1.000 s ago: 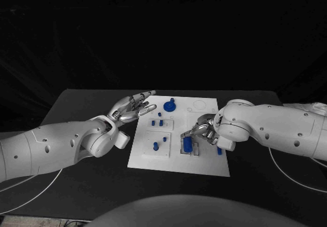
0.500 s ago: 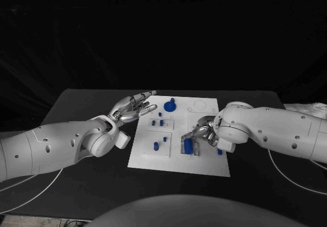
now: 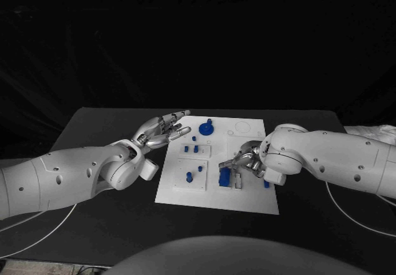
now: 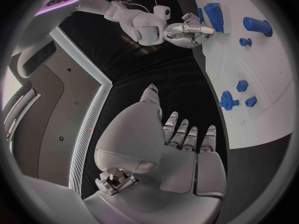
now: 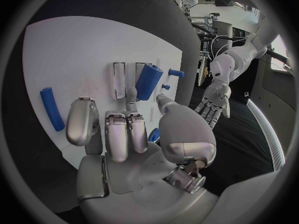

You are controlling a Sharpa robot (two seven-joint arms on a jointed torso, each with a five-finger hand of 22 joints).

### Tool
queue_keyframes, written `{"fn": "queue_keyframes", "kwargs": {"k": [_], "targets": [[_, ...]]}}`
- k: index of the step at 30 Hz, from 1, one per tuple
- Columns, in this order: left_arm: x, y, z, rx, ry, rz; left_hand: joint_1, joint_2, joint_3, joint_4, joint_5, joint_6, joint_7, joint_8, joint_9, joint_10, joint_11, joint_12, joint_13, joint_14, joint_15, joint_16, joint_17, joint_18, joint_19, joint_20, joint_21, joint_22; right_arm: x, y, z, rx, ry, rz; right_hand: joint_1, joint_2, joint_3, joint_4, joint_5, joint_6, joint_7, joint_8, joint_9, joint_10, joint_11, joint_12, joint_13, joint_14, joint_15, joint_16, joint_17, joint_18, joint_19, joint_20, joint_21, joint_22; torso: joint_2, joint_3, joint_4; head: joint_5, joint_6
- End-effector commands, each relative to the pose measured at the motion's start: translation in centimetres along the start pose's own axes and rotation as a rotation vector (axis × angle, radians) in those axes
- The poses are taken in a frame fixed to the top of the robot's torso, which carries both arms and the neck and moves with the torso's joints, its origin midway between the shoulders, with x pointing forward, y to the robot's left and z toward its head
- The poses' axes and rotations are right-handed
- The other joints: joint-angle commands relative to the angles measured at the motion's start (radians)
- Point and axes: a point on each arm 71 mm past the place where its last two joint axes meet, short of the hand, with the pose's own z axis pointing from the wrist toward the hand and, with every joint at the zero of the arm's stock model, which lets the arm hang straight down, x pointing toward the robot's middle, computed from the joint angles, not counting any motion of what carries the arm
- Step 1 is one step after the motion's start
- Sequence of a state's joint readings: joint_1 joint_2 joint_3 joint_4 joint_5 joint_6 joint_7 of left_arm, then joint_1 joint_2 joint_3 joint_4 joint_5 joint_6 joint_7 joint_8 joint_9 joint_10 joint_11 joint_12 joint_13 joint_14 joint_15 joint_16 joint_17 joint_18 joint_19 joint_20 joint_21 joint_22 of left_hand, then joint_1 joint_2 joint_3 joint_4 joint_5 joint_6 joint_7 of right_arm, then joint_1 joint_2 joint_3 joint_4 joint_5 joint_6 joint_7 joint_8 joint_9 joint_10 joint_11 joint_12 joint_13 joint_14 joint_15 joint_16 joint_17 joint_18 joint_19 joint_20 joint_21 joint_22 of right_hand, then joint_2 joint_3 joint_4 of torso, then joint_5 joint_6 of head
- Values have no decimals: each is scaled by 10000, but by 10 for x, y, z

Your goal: Assemble the parts on the task board

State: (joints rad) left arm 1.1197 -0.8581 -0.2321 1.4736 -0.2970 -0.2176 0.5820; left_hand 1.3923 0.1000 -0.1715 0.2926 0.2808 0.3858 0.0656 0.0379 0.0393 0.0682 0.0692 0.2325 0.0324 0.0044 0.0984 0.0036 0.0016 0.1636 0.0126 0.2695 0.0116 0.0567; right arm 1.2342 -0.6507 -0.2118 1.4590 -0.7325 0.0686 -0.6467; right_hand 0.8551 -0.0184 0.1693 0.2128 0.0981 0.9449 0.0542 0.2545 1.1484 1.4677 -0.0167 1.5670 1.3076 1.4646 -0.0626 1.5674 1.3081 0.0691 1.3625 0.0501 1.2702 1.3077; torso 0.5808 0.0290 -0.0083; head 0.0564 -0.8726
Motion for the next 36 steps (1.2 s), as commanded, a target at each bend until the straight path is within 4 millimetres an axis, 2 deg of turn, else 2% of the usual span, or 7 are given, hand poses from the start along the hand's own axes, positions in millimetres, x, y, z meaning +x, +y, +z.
{"fn": "queue_keyframes", "kwargs": {"k": [1, 15, 18, 24, 26, 32, 36], "targets": [[3, -1, 1, 59, 219, -103, 92, 9, -53, -11, 57, 5, 86, 25, 9, 2, 51, 54, 16, -6, 42, -17, -1, 154, 10, 78, 6, 5, 3, -1, 1, -5, 133, -41, -141, -24, -126, 36, -141, 4, 57, -68, 27, 1030, 87, 38, 2632, 1062, 61, 34, 2627, 69, 16, 74, -10, 1622, 1, 0, 0, 16, 0], [3, 0, 1, 12, 288, -148, 186, 86, -93, -9, 169, 21, 167, 28, 11, 1, 45, 58, 15, 2, 65, -14, 2, 155, 16, 95, 10, 14, 2, -9, -11, -700, -485, 590, -111, -126, -456, 156, -243, -100, 76, -139, 95, 1030, 96, 38, 2632, 1062, 62, 34, 2627, 59, 79, 75, 35, 1641, 3, 0, 8, 122, 0], [3, 0, 1, 18, 285, -147, 219, 116, -113, -9, 210, 38, 192, 31, 13, 19, 78, 101, 21, 17, 60, -7, 8, 156, 19, 101, 12, 19, 1, -10, -20, -1388, -1040, 491, 431, -141, -401, -84, 617, -387, 118, -163, 88, 1030, 128, 38, 2632, 1062, 80, 34, 2627, 26, 179, 79, 169, 1685, 1, 0, -2, 141, 0], [3, -1, 1, 46, 276, -141, 271, 151, -143, -11, 257, 80, 237, 37, 17, 44, 135, 151, 28, 35, 46, 3, 15, 157, 26, 111, 17, 35, -5, -5, -48, -3452, -3325, -727, 2005, -261, 133, -971, 3588, -973, 195, -101, 147, 1030, 188, 38, 2632, 1062, 120, 34, 2627, -43, 369, 110, 475, 1778, -13, 0, -5, 154, 0], [3, -1, 1, 50, 271, -138, 284, 159, -148, -12, 269, 92, 246, 39, 19, 49, 142, 161, 29, 39, 45, 5, 17, 157, 28, 113, 18, 39, -5, -4, -53, -3821, -3734, -1115, 2263, -280, 237, -1124, 3853, -1101, 216, -45, 204, 1030, 202, 38, 2632, 1062, 132, 34, 2627, -41, 355, 119, 464, 1773, -10, 1, -1, 166, 0], [2, -1, 0, 48, 231, -120, 331, 182, -164, -15, 302, 122, 277, 44, 22, 65, 165, 193, 33, 52, 41, 11, 21, 158, 31, 118, 20, 41, 7, -8, -67, -4730, -4679, -2631, 2876, -407, 402, -1345, 3288, -2940, 689, -526, -58, 1030, 514, 38, 2632, 1062, 402, 34, 2627, 26, 23, 310, 91, 1649, -6, 7, -4, 195, 0], [2, -1, 0, 44, 228, -119, 389, 206, -178, -21, 331, 144, 315, 47, 24, 77, 188, 218, 35, 59, 38, 15, 24, 158, 34, 120, 21, 42, 18, -14, -67, -5115, -5247, -3122, 3072, -482, 319, -1342, 2814, -3468, 804, -364, -102, 1030, 626, 38, 2632, 1062, 522, 34, 2627, 87, -205, 432, -159, 1568, 1, -3, -9, 203, 0]]}}
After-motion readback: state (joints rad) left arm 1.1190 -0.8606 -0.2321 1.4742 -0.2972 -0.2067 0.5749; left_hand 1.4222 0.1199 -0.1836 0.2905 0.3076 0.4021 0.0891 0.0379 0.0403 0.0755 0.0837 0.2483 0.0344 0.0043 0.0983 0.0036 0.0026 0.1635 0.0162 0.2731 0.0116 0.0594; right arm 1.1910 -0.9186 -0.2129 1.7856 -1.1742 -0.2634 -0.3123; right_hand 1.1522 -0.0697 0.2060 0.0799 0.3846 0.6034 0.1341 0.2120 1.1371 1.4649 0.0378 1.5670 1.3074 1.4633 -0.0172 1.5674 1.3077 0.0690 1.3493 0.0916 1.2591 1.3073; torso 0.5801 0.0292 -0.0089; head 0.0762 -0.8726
